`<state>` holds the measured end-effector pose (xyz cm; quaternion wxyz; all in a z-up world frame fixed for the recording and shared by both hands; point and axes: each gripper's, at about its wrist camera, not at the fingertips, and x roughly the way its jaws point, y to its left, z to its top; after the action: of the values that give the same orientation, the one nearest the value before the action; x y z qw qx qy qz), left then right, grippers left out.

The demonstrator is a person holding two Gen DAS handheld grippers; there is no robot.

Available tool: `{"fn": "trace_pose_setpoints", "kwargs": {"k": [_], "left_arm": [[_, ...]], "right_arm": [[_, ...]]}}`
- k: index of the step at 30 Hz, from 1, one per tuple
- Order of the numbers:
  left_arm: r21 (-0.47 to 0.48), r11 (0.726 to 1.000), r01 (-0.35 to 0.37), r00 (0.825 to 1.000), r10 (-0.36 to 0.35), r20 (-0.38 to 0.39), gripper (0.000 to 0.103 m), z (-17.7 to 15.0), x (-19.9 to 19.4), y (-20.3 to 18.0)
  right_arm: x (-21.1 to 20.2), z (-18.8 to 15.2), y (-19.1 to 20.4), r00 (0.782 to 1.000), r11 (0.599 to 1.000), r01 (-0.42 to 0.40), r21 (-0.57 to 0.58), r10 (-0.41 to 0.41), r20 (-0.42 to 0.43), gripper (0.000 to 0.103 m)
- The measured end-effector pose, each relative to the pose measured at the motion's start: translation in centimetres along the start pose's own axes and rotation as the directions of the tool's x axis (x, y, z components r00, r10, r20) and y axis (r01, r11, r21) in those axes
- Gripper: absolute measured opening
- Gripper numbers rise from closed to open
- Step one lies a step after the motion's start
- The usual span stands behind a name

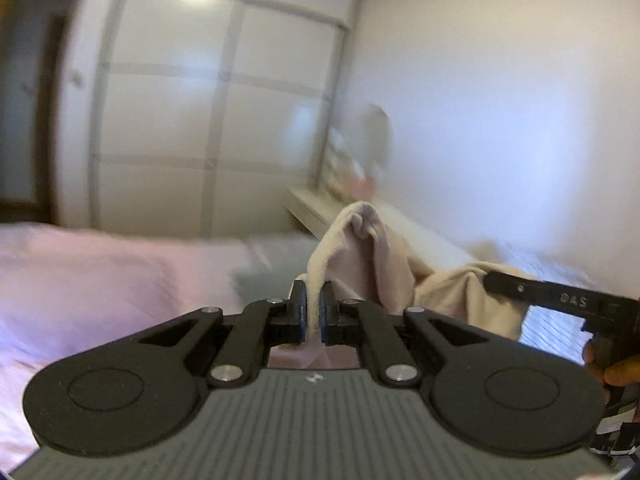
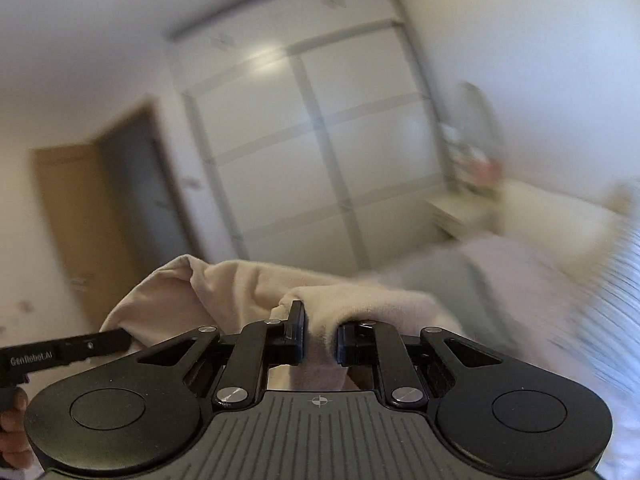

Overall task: Fold clothes
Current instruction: 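Lift the cream shirt with both grippers and carry it to the pink bed, then release the shirt onto the pink sheet and open both grippers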

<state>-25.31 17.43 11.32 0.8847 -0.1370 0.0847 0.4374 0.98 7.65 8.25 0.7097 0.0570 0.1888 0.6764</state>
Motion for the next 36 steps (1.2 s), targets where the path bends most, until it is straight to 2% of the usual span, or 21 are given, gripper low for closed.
{"fn": "trace_pose_setpoints", "kwargs": {"k": [4,6,7,8,9,10,11,12,13,15,16,20,23,27,31,34,36], "left_arm": [[-0.003,0.993,-0.116,0.99,0.116,0.08,0.004,3.0,-6.3,5.3],[-0.014,0.986,-0.164,0.982,0.164,0.095,0.004,3.8,-8.4,7.6],[-0.021,0.982,-0.189,0.978,0.19,0.089,0.005,3.8,-9.0,8.6],[-0.038,0.974,-0.225,0.973,0.226,0.036,0.006,3.3,-8.8,9.8],[-0.057,0.963,-0.265,0.964,0.263,-0.036,0.008,2.4,-8.2,11.1],[-0.074,0.949,-0.306,0.948,0.297,-0.109,0.011,1.6,-7.7,12.3],[-0.086,0.934,-0.348,0.927,0.328,-0.182,0.011,0.8,-7.2,13.6],[-0.091,0.918,-0.386,0.901,0.353,-0.252,0.011,-0.8,-6.7,14.6],[-0.091,0.902,-0.422,0.87,0.374,-0.32,0.011,-2.7,-6.2,15.4],[-0.09,0.873,-0.48,0.805,0.397,-0.441,0.011,-6.3,-5.5,16.5],[-0.102,0.864,-0.493,0.784,0.39,-0.483,0.011,-7.9,-5.6,16.6],[-0.144,0.832,-0.535,0.707,0.348,-0.616,0.011,-13.7,-6.5,16.8],[-0.117,0.835,-0.537,0.667,0.335,-0.666,0.011,-18.1,-9.2,17.3],[-0.063,0.861,-0.505,0.653,0.333,-0.68,0.014,-20.5,-10.8,14.7],[-0.009,0.879,-0.477,0.654,0.348,-0.672,0.019,-21.0,-10.6,11.3],[0.009,0.878,-0.478,0.651,0.361,-0.667,0.026,-21.8,-11.3,9.3],[0.026,0.87,-0.493,0.639,0.382,-0.668,0.027,-22.2,-11.9,8.3]], "right_arm": [[1.7,1.5,7.8,0.988,0.99,-0.143,-0.003,0.143,0.061,0.013],[3.0,1.7,10.9,0.981,0.982,-0.187,-0.012,0.187,0.049,0.013],[3.8,1.7,12.3,0.978,0.979,-0.204,-0.019,0.205,0.034,0.013],[4.5,1.8,13.7,0.975,0.975,-0.221,-0.025,0.222,0.019,0.013],[5.6,1.6,15.1,0.97,0.97,-0.242,-0.025,0.241,-0.03,0.015],[7.4,0.9,16.0,0.956,0.964,-0.264,-0.006,0.261,-0.132,0.03],[9.3,-0.4,16.6,0.931,0.96,-0.279,0.029,0.278,-0.239,0.041],[11.2,-1.7,17.2,0.893,0.955,-0.29,0.065,0.294,-0.342,0.058],[12.7,-3.3,17.6,0.856,0.956,-0.278,0.093,0.29,-0.427,0.061],[14.6,-7.1,17.6,0.803,0.974,-0.195,0.116,0.226,-0.552,0.061],[15.3,-8.9,17.6,0.776,0.981,-0.155,0.118,0.195,-0.599,0.061],[14.9,-14.5,15.6,0.713,0.997,-0.063,0.036,0.07,-0.697,0.061],[11.5,-17.9,15.7,0.69,0.997,-0.067,-0.043,0.015,-0.723,0.061],[7.9,-21.4,15.5,0.665,0.989,-0.106,-0.104,-0.007,-0.747,0.061],[4.6,-24.7,15.4,0.64,0.976,-0.146,-0.161,-0.031,-0.768,0.061],[2.7,-24.9,15.1,0.631,0.97,-0.169,-0.173,-0.029,-0.775,0.061],[1.3,-24.8,14.6,0.628,0.971,-0.169,-0.17,-0.026,-0.778,0.061]]}}
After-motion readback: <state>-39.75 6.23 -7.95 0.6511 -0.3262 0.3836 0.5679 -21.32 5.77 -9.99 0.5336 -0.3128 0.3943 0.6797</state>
